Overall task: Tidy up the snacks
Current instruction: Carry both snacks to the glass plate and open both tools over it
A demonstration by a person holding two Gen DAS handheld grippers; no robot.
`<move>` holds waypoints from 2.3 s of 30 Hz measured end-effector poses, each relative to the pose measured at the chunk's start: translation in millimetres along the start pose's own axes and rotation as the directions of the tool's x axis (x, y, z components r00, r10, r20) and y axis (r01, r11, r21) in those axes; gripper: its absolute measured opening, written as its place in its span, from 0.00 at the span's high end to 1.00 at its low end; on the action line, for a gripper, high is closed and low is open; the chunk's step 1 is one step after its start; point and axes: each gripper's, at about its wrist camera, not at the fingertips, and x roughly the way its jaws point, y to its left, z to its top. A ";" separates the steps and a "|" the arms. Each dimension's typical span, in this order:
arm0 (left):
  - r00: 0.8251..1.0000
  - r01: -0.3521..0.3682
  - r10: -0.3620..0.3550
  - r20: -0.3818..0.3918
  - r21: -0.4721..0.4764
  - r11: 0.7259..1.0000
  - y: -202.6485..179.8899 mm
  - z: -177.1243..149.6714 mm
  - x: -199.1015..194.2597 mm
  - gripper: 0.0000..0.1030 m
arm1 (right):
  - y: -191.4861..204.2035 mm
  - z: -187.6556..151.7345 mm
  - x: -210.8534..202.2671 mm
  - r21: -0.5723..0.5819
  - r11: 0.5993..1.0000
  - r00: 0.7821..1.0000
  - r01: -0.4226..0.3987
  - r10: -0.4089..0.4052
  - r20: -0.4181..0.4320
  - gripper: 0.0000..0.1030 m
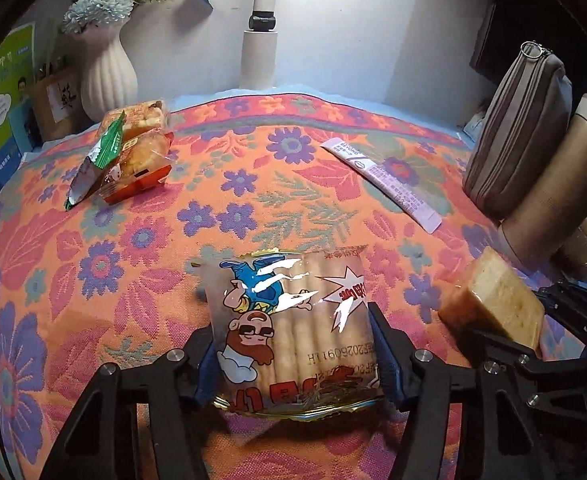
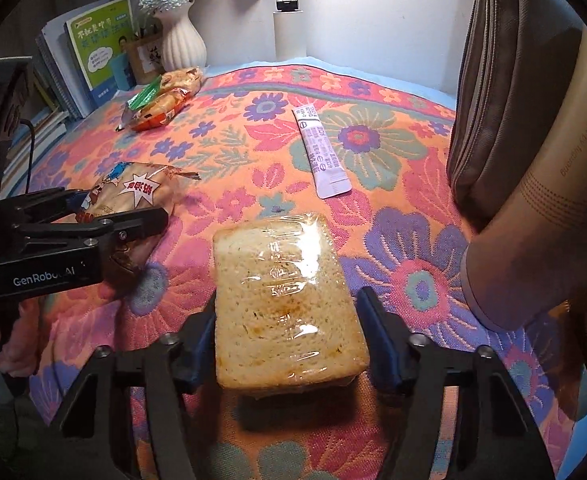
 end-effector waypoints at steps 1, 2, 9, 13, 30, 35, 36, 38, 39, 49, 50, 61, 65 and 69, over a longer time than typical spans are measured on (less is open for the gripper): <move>1.000 0.006 -0.006 0.001 0.001 1.000 -1.3 -0.7 -1.4 0.41 | -0.4 -0.5 -0.7 0.002 1.000 1.000 -0.002 0.002 0.001 0.45; 1.000 0.009 -0.009 0.002 0.003 1.000 -3.7 -1.4 -2.6 0.41 | -0.7 -0.4 -0.8 0.004 1.000 1.000 -0.005 0.005 0.002 0.46; 0.997 0.067 -0.068 0.027 0.027 0.997 -21.3 -3.8 -22.4 0.41 | -15.7 -10.7 -20.1 0.111 0.991 0.997 -0.079 0.077 0.016 0.47; 0.994 0.103 -0.104 0.036 0.044 0.994 -36.3 -5.7 -33.2 0.41 | -28.4 -22.6 -41.9 0.170 0.980 0.994 -0.104 0.100 0.034 0.47; 0.951 0.270 -0.306 0.045 0.361 0.893 -200.8 -7.2 -89.1 0.41 | -96.4 -66.2 -170.8 0.282 0.959 0.972 0.040 -0.103 0.212 0.47; 0.934 0.297 -0.352 0.056 0.425 0.855 -258.9 4.9 -102.1 0.41 | -140.7 -64.0 -200.1 0.339 0.934 0.945 0.114 -0.207 0.253 0.47; 0.934 0.294 -0.352 0.058 0.432 0.853 -269.7 8.2 -102.1 0.41 | -152.1 -62.3 -204.8 0.354 0.926 0.940 0.127 -0.227 0.255 0.47; 0.940 0.265 -0.332 0.077 0.449 0.853 -294.0 14.1 -101.4 0.41 | -176.3 -58.9 -212.7 0.394 0.911 0.932 0.120 -0.240 0.271 0.47; 0.939 0.263 -0.334 0.081 0.456 0.850 -304.2 16.5 -100.3 0.41 | -189.8 -55.9 -214.9 0.413 0.905 0.932 0.101 -0.231 0.278 0.47; 0.958 0.189 -0.264 0.114 0.439 0.878 -385.4 51.9 -55.4 0.41 | -294.3 5.7 -191.1 0.507 0.856 0.947 0.100 -0.238 0.216 0.47; 0.958 0.189 -0.265 0.113 0.445 0.876 -391.1 53.2 -51.2 0.41 | -300.2 10.8 -185.8 0.511 0.853 0.949 0.105 -0.240 0.205 0.47; 0.955 0.088 -0.222 0.197 0.526 0.846 -421.6 52.2 -29.9 0.38 | -338.0 38.0 -145.0 0.494 0.863 0.974 0.103 -0.188 0.125 0.46; 0.944 0.060 -0.226 0.241 0.548 0.835 -420.2 44.6 -36.2 0.22 | -335.3 32.1 -152.0 0.486 0.869 0.971 0.098 -0.190 0.144 0.37; 0.936 0.100 -0.265 0.232 0.546 0.832 -413.1 42.5 -43.8 0.21 | -332.9 28.1 -166.7 0.492 0.866 0.964 0.087 -0.199 0.179 0.32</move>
